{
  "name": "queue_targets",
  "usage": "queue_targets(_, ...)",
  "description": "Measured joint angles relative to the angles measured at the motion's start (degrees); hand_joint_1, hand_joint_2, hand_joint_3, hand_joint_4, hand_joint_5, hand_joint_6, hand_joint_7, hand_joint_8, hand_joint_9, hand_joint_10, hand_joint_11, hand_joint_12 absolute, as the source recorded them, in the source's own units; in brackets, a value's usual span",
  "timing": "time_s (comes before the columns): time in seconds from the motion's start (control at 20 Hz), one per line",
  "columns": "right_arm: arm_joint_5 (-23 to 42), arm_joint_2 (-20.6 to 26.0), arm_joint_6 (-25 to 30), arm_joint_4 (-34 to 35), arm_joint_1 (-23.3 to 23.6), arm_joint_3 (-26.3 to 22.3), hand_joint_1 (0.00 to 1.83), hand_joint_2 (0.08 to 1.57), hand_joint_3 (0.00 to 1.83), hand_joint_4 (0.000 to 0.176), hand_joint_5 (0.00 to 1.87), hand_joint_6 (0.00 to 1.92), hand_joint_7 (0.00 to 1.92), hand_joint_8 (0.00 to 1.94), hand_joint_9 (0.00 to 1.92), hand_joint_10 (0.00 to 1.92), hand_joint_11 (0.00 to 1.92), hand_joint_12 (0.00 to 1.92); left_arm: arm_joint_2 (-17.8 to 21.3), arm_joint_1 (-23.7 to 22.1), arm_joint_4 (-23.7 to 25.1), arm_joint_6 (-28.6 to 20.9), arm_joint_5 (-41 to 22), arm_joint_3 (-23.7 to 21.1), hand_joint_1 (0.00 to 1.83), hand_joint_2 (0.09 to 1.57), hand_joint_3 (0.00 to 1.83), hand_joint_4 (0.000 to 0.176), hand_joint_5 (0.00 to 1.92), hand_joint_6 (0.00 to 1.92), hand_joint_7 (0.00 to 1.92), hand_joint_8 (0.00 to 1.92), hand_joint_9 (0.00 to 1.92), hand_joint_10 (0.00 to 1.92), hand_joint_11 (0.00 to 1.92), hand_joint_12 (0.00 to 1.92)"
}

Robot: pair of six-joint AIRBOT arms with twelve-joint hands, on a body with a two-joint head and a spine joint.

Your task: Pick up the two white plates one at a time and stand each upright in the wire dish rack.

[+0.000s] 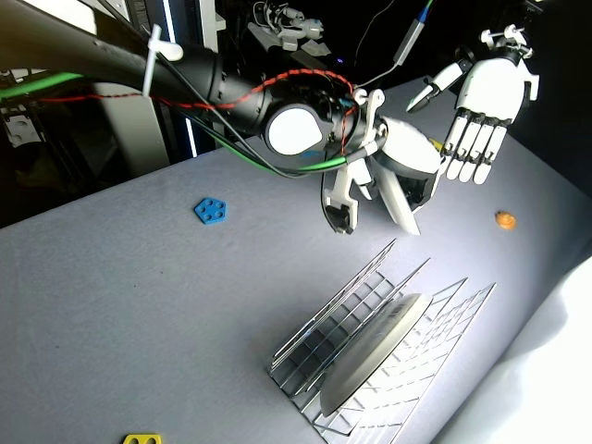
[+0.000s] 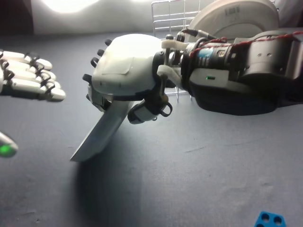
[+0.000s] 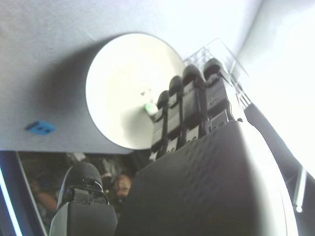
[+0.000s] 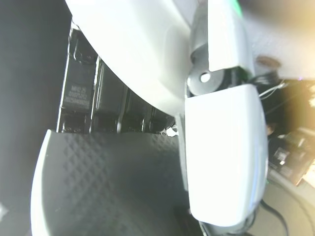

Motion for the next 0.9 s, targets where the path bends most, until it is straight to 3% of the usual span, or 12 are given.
queue_targets(0.35, -3.6, 6.2, 0.2, 8.4, 4.7, -6.7, 1.39, 1.07, 0.00, 0.000, 0.96, 0.95, 1.09, 0.78, 1.05, 0.96, 0.93, 0.80, 2.6, 1.4, 0.6, -2.0, -1.5, -0.8, 0.00, 1.05, 0.00, 0.000, 0.09, 0.00, 0.11, 0.00, 0.07, 0.00, 0.02, 0.02)
queue_targets(0.9, -12.2, 10.9, 0.6, 24.6, 12.2, -8.8, 1.39, 1.06, 0.00, 0.000, 1.01, 0.90, 1.12, 0.72, 1.05, 0.94, 0.95, 0.80, 3.5, 1.4, 0.4, -2.5, -2.0, -1.4, 0.00, 1.06, 0.00, 0.000, 0.11, 0.00, 0.13, 0.00, 0.08, 0.00, 0.01, 0.02)
